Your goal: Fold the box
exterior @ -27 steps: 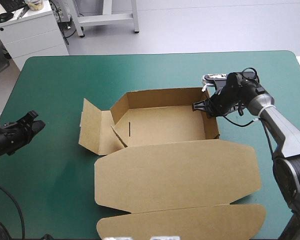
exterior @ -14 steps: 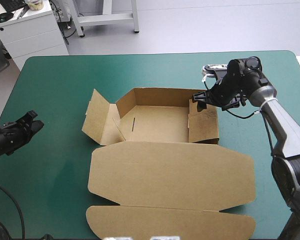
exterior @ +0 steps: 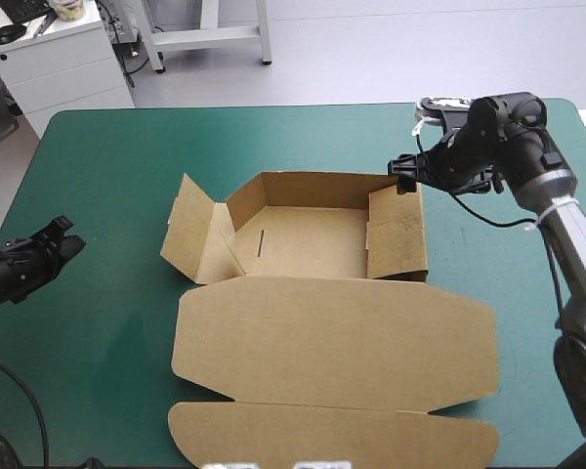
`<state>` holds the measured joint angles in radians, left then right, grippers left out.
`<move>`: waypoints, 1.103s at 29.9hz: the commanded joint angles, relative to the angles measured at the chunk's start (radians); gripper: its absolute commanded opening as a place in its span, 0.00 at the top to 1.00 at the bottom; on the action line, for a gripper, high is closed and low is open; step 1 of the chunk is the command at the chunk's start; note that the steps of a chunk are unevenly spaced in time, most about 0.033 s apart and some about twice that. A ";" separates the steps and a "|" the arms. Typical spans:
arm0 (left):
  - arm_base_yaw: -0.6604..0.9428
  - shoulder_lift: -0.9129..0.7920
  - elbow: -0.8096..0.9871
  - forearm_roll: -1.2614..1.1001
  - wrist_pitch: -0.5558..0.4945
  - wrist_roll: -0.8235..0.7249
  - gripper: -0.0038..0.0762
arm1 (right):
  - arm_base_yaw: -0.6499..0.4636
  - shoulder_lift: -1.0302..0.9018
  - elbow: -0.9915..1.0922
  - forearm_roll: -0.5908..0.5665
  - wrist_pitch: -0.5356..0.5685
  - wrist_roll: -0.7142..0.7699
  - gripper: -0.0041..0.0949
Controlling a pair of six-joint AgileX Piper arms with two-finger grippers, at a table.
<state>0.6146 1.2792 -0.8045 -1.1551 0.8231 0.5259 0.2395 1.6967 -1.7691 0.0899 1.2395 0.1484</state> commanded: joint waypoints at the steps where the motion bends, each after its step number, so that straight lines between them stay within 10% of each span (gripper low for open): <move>1: 0.001 -0.024 -0.024 -0.053 0.004 0.002 0.96 | 0.001 -0.110 0.043 0.014 0.014 0.001 0.16; 33: 0.001 -0.024 0.004 -0.057 -0.021 0.002 0.96 | 0.021 0.092 0.151 0.020 -0.054 0.078 0.17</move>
<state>0.6146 1.2792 -0.7773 -1.1522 0.8076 0.5259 0.2595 1.8380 -1.5947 0.1129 1.1892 0.2121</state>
